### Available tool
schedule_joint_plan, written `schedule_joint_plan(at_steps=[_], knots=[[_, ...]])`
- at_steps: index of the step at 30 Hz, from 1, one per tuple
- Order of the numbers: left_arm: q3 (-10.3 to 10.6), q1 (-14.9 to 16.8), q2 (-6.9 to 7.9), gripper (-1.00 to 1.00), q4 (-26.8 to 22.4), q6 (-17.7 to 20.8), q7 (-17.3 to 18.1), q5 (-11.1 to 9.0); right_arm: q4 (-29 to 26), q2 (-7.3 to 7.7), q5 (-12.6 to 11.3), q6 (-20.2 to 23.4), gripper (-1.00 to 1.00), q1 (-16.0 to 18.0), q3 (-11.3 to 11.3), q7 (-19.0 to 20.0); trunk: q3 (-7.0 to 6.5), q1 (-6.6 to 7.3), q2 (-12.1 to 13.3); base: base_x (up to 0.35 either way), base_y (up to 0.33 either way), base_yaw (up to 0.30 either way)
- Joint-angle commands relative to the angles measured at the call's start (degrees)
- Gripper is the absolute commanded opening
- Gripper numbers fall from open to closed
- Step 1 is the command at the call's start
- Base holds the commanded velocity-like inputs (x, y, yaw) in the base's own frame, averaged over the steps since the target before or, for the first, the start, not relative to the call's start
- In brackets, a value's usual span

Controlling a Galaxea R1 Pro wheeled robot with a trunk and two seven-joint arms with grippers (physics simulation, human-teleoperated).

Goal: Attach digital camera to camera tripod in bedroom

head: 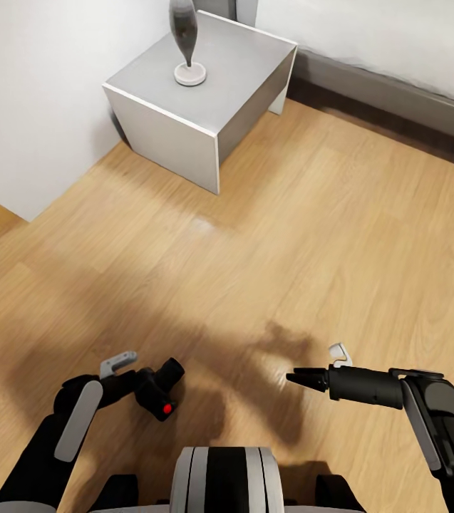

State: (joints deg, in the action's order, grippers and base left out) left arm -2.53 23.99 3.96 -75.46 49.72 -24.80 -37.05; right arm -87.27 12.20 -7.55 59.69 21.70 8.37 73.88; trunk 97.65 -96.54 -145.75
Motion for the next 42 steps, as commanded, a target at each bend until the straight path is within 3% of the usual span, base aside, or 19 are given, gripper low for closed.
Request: schedule_joint_plan(at_steps=[1, 25, 37, 42], knots=[[-0.01, 0.01, 0.04, 1.00, -0.29, 0.14, -0.48, -0.44, 0.00, 0.08, -0.05, 0.31, 1.00, 0.02, 0.01, 0.12, 0.03, 0.01, -0.01, 0.000, 0.000, 0.000], [0.26, 0.35, 0.36, 1.00, -5.23, 1.57, -0.56, -0.43, 0.00, 0.48, 0.29, 0.31, 1.00, 0.01, -0.27, 0.09, 0.03, 0.01, -0.01, 0.000, 0.000, 0.000], [-0.35, 4.24, 4.23, 1.00, -9.08, 5.45, -0.25, -1.35, 0.07, 0.43, 0.28, 0.31, 1.00, 0.01, -0.27, 0.04, 0.03, 0.01, -0.01, 0.000, 0.000, 0.000], [-1.84, 5.86, 5.85, 1.00, -7.46, 7.09, -0.33, -2.73, 0.08, 0.44, 0.26, 0.31, 1.00, 0.01, -0.22, 0.04, 0.03, 0.01, -0.01, 0.000, 0.000, 0.000]])
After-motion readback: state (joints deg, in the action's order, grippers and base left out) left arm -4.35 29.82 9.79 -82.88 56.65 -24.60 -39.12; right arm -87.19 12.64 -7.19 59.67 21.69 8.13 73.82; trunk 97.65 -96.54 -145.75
